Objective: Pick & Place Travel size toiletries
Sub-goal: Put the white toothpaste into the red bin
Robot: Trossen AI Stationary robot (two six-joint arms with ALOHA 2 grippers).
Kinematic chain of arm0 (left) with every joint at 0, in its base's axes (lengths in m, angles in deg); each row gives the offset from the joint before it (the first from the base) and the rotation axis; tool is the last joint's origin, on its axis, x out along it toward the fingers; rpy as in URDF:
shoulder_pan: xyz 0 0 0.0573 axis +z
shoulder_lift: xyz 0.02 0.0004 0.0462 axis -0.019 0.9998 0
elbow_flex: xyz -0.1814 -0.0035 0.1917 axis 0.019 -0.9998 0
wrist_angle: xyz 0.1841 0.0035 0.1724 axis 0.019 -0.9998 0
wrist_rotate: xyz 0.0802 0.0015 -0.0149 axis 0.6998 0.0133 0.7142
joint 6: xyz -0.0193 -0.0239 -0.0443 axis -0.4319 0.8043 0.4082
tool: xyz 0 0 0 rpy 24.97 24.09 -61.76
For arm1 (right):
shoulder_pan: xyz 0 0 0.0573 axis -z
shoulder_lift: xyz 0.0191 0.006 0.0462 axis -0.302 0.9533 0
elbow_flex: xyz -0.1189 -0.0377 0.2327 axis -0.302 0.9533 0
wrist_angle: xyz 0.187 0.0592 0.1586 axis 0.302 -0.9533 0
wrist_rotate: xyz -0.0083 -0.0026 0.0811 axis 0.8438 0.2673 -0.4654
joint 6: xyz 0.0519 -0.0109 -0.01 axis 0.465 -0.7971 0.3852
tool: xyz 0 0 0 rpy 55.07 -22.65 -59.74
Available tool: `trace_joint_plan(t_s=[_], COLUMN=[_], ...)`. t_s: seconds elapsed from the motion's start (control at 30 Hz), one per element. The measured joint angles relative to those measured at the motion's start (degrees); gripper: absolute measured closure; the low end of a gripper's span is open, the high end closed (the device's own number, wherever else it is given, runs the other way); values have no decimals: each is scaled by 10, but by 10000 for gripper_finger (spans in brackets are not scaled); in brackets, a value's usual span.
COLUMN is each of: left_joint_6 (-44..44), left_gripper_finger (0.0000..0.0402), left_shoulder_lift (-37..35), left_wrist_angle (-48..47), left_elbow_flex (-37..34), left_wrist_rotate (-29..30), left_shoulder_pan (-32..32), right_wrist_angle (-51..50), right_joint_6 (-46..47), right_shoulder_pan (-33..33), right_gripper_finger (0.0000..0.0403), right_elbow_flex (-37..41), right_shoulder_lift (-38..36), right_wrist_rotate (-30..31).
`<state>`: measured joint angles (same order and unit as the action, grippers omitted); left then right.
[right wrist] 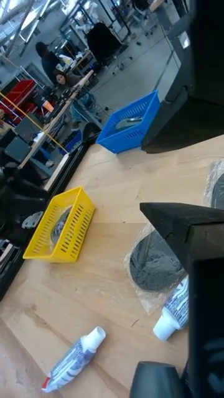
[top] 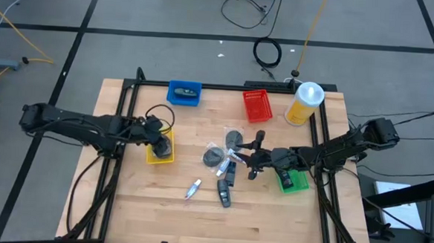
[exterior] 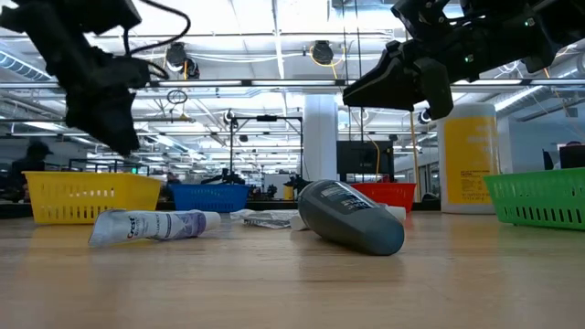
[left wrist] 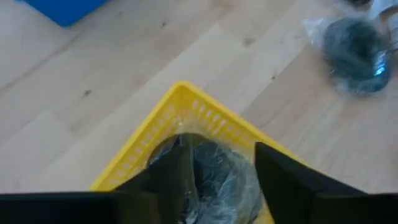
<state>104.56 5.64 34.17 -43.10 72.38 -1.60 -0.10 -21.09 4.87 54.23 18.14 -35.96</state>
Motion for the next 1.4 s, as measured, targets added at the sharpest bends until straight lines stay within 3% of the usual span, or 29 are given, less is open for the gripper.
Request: trace_joint_plan(t_s=[0.17,0.43,0.6,0.73,0.9,1.17,1.4], left_joint_6=[-72,-238,-267,-294,-328,-348,-345], left_gripper_finger=[300,374,399,389,364,326,320], left_shoulder_lift=[23,89,164,226,305,380,397], left_wrist_angle=[114,471,608,679,778,867,868], left_elbow_flex=[-19,-66,-90,-91,-91,-89,-89], left_wrist_rotate=[44,57,53,40,29,9,10], left_shoulder_pan=[0,-10,-25,-37,-47,-47,-45], right_wrist_angle=[-44,-183,-241,-231,-205,-183,-211], right_joint_6=[109,269,282,264,270,284,281], right_shoulder_pan=[32,118,118,101,92,92,94], right_gripper_finger=[271,249,198,162,158,228,298], right_elbow_flex=[0,0,0,0,1,0,0], right_shoulder_lift=[0,0,1,24,71,89,88], right_wrist_rotate=[-22,-216,-226,-227,-223,-220,-223])
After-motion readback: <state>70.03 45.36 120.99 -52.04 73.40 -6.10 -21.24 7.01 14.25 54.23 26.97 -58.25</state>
